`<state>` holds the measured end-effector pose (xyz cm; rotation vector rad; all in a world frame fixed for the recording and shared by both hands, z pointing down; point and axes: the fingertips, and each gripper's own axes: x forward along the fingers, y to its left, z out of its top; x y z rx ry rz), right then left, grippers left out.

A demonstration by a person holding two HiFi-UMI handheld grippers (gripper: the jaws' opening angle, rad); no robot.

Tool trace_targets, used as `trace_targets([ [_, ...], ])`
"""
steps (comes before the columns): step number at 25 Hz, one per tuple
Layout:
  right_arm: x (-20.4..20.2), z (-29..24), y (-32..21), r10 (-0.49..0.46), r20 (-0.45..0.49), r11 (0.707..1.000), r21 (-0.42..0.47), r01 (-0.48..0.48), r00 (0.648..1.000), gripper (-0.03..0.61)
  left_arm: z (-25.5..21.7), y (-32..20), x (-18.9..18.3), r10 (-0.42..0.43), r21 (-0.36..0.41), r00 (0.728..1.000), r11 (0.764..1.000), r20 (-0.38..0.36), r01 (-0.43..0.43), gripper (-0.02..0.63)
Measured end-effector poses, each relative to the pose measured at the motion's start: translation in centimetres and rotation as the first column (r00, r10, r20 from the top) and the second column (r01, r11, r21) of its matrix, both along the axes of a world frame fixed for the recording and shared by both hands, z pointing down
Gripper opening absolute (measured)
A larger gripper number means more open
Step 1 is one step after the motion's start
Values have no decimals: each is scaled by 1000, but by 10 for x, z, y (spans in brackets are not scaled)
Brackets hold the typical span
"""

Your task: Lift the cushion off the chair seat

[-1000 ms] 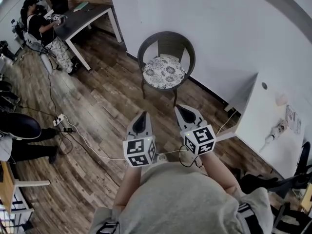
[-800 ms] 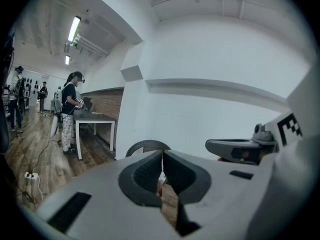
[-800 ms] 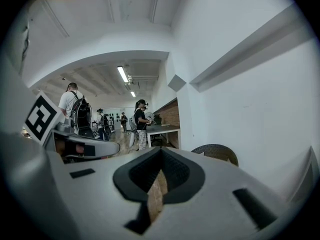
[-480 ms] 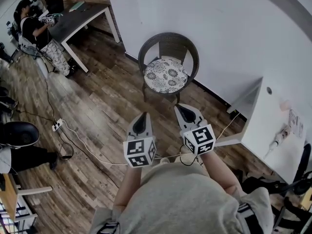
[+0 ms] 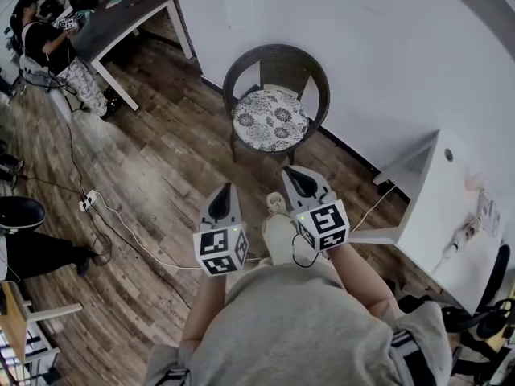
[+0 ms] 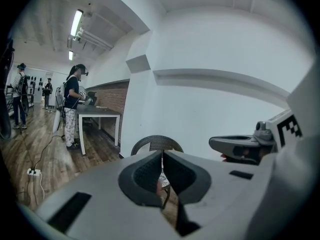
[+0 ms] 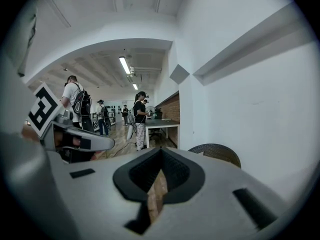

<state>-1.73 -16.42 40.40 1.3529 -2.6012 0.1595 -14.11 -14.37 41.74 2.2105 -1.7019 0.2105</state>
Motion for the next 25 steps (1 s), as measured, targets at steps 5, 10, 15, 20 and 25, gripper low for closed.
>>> trace_targets([
  [5, 1, 10, -61, -28, -11, 1000, 5, 28, 1000, 2, 10, -50, 0, -33, -14, 999, 999, 9, 33, 11],
  [10, 11, 32, -122, -32, -21, 999, -17, 32, 999, 2, 17, -103, 12, -32, -14, 999, 999, 25, 32, 10],
  [15, 16, 72, -174, -37, -49, 998, -59, 34, 998, 2, 45, -150, 18, -42, -62, 999, 997, 21, 44, 9],
  [20, 17, 129, -221, -40, -84, 992, -122, 29, 996, 2, 79, -189, 20, -44, -105, 999, 993, 13, 45, 10],
  [25, 8, 189, -260, -62, -100, 983, -178, 43, 993, 2, 110, -225, 14, -60, -135, 998, 989, 14, 61, 9],
])
